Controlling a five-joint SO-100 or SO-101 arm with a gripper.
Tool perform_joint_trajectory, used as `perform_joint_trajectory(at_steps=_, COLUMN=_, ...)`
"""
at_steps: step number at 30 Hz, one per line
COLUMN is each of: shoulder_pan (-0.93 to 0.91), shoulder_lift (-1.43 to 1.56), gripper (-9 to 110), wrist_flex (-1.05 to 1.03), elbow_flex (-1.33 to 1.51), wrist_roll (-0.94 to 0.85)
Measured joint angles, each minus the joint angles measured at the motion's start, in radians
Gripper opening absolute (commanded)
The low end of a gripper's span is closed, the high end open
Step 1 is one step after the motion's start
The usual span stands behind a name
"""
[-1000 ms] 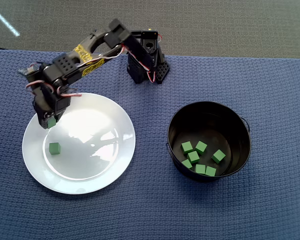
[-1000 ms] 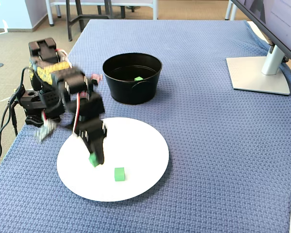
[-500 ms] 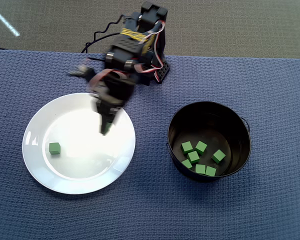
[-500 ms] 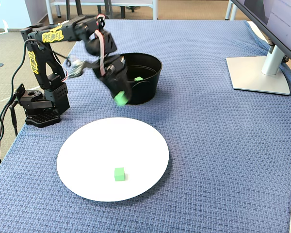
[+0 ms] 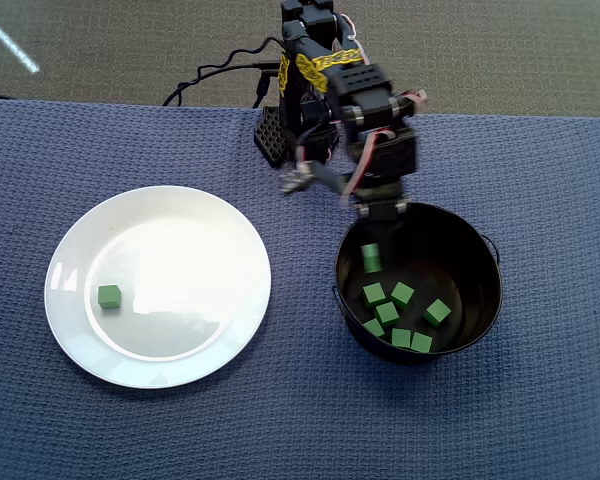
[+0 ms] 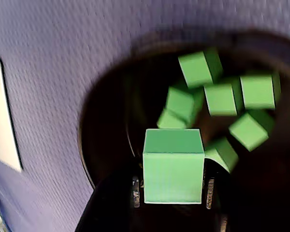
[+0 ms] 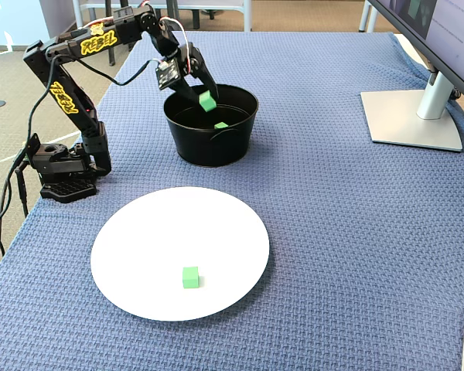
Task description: Pick up the green cubes from the white plate and place them in the black recipient
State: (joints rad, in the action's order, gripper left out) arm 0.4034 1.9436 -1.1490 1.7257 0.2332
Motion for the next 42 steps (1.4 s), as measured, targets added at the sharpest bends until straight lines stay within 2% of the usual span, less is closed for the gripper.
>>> perform_joint_trajectory(at_steps=11, shoulder_pan=0.083, shoulder_lift=-0.071, gripper=0, wrist_flex=0.008, elbow_flex=-0.003, wrist_roll=0.046)
perform_joint_trajectory(at_steps=12, shoulder_pan=0.08, shoulder_lift=-0.072, gripper=5, wrist_flex=0.008, elbow_flex=-0.003, wrist_roll=0.046)
perform_joint_trajectory(at_steps=14, shoulder_pan=0.077, shoulder_lift=-0.074, gripper=23, wrist_flex=0.008, elbow_flex=-0.005, wrist_roll=0.046)
perform_joint_trajectory(at_steps=16, shoulder_pan=0.075, shoulder_lift=-0.074, gripper=30, wrist_flex=0.003, elbow_flex=-0.009, wrist_roll=0.037)
perform_joint_trajectory(at_steps=25, shoulder_pan=0.064, shoulder_lift=-0.074, gripper=41, wrist_flex=-0.032, elbow_flex=-0.052, wrist_roll=-0.005)
perform_joint_trajectory(at_steps=30, shoulder_pan=-0.081, shoulder_lift=-0.133, gripper=53, wrist_flex=-0.155, elbow_flex=-0.255, wrist_roll=-0.075)
perform_joint_trajectory(at_steps=32, shoulder_pan=-0.163, shoulder_lift=-0.147, gripper=54, wrist_flex=-0.19, elbow_flex=-0.33, wrist_roll=-0.106)
perform_joint_trajectory(at_steps=42, shoulder_pan=-0.66, shoulder_lift=-0.356, gripper=46, wrist_flex=-0.347, elbow_flex=-0.627, wrist_roll=-0.225)
